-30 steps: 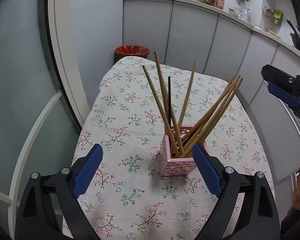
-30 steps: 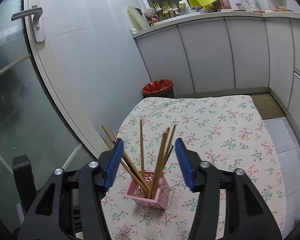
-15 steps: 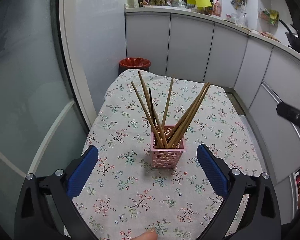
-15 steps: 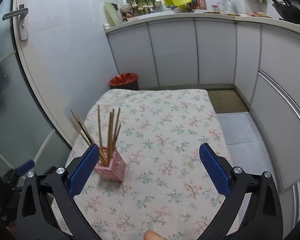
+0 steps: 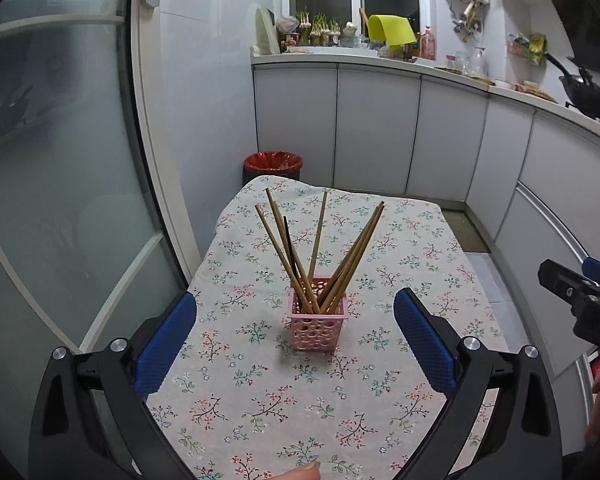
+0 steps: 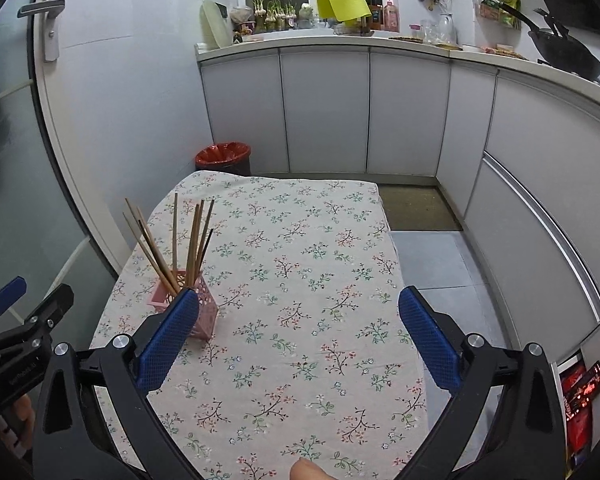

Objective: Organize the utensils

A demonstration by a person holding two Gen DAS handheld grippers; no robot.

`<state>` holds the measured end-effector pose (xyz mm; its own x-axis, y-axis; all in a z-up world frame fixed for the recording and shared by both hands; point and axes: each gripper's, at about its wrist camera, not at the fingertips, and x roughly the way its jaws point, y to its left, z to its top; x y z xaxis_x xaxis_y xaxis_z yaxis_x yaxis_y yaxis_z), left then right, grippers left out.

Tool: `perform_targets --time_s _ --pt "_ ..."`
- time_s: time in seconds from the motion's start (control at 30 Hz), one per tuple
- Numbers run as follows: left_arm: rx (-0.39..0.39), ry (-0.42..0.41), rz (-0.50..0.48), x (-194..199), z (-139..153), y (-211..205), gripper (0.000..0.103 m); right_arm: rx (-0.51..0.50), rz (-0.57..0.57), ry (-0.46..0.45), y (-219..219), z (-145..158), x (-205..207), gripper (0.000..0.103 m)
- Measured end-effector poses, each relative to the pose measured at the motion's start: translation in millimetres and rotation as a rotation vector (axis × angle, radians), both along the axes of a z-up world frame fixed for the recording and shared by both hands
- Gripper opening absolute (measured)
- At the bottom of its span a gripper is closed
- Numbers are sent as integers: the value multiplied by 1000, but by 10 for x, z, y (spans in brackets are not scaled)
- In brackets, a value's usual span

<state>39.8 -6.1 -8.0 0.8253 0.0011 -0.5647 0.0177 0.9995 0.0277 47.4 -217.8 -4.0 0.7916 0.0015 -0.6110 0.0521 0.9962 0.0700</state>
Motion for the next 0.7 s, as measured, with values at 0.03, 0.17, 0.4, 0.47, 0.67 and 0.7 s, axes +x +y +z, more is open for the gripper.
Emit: perform_targets --time_s 0.03,0.17,0.4,0.47,0.67,0.7 --pt "1 0 -3 -7 3 -12 96 -6 2 1 14 1 -2 96" --pt "-14 9 -5 -43 8 -19 96 -3 7 2 18 -1 -23 96" --pt "-39 10 6 -35 15 20 96 8 9 4 13 -7 -35 96" --pt "-42 12 9 -32 20 25 96 7 11 3 32 -6 -41 96" --pt "-47 9 9 -38 34 46 96 5 17 2 69 -10 -40 96" --pt "-50 8 9 -41 38 46 96 4 18 3 74 -12 -40 96"
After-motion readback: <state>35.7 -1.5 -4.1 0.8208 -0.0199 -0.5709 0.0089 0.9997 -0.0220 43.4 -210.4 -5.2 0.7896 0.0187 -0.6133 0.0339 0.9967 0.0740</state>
